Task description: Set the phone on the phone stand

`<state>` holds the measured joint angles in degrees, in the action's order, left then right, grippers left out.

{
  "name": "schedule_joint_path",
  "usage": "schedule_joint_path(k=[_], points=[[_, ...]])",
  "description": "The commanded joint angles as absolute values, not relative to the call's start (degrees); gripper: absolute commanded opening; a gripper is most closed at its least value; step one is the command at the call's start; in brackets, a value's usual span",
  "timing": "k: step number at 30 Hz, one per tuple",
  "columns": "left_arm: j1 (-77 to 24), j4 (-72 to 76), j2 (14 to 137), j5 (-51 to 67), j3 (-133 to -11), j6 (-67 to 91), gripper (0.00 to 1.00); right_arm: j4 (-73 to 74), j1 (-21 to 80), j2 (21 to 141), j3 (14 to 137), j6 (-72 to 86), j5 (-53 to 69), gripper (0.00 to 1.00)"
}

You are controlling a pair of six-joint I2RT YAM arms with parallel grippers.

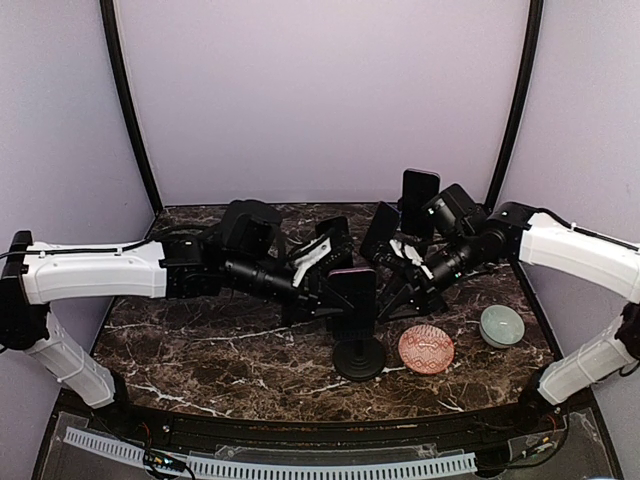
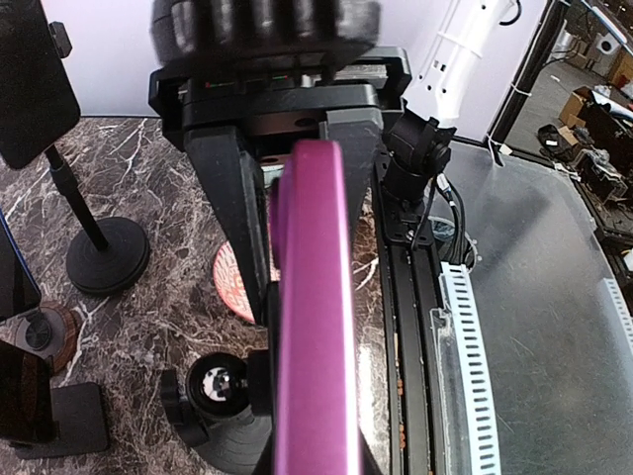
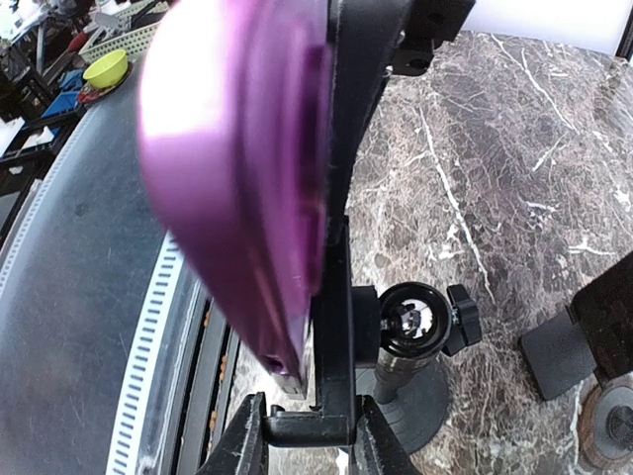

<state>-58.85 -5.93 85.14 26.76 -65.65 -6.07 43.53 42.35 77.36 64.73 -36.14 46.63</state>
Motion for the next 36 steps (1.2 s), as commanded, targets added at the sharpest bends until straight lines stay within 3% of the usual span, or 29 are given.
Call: schedule_joint_path(k=[1,5,11,18,27,36], points=[[-56.07,-20.73,86.86,13.62,-64.9,-4.15,0.0,61.25,40.39,75.32,68.01,-46.11,57.28,0.0],[-56.2,-11.65,88.1,9.76,-65.07,-1.15,0.0,62.44,40.42,75.94,66.97,-46.93,59.91,0.02],[-58.29,3.05,92.8,17.0,-64.52,0.3,0.0,56.86,40.4,74.92,63.83,-42.72,59.17,0.07],[-59.85,6.6,101.48,17.76,-67.73,-0.09,0.0,56.44,40.37,74.56,62.9,-42.6,58.9,0.06],[-60.32,0.63,102.75,11.41,-66.75,-1.33,0.0,54.33,40.26,73.25,62.07,-40.74,58.01,0.05],[-62.46,-13.04,106.79,4.76,-75.31,-1.13,0.0,53.53,40.28,73.5,62.13,-39.81,56.97,0.04]])
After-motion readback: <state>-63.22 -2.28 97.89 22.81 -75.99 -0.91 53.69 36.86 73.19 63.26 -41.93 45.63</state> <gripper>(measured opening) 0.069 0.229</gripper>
